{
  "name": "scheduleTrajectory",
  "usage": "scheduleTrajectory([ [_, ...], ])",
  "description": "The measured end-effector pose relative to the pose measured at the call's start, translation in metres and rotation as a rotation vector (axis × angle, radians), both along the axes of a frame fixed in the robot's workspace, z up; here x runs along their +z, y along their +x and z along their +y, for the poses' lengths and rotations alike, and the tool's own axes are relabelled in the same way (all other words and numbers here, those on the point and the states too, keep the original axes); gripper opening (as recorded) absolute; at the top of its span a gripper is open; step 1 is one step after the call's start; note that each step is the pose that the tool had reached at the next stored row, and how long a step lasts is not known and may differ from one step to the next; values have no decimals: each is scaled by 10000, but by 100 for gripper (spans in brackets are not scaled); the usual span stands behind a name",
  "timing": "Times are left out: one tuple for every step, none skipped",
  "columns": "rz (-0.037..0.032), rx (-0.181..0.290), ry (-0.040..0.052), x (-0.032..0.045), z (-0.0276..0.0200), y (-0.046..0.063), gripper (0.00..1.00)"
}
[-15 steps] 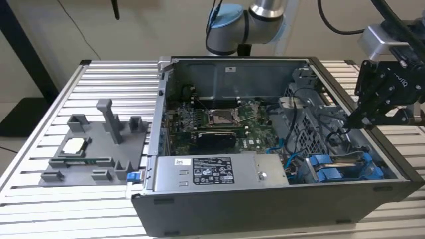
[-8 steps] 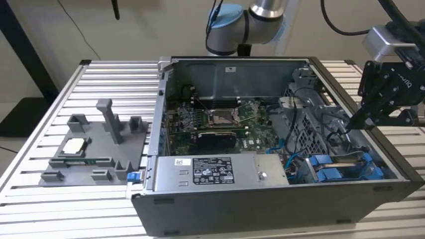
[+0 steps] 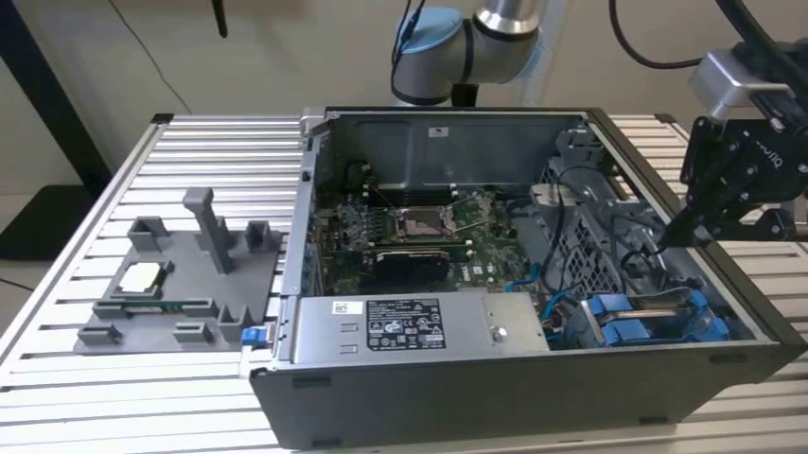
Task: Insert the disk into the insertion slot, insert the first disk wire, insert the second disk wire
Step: 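Insert the first disk wire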
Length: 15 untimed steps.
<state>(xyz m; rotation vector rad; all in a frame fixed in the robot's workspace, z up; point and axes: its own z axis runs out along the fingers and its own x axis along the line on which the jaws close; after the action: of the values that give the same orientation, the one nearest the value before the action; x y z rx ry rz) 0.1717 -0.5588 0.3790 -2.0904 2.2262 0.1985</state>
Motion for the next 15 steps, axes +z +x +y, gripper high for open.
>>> scheduleTrajectory([
  [0, 0, -26, -5, 0, 0, 19],
  [0, 0, -49, -9, 0, 1, 19],
  [0, 0, -82, -12, 0, 2, 19],
  [0, 0, -114, -16, 0, 3, 19],
  [0, 1, -146, -20, 0, 5, 19],
  [0, 0, -178, -24, 0, 5, 19],
  [0, 0, -214, -28, 0, 7, 19],
  [0, 0, -244, -33, 0, 10, 19],
  [0, 0, -280, -37, -2, 12, 19],
  [0, 1, -310, -41, -4, 16, 19],
  [-1, 0, -331, -45, -11, 18, 19],
  [0, 0, -344, -51, -17, 19, 19],
  [0, -1, -359, -57, -24, 19, 19],
  [0, -1, -370, -64, -33, 20, 19],
  [0, 0, -378, -72, -47, 20, 19],
])
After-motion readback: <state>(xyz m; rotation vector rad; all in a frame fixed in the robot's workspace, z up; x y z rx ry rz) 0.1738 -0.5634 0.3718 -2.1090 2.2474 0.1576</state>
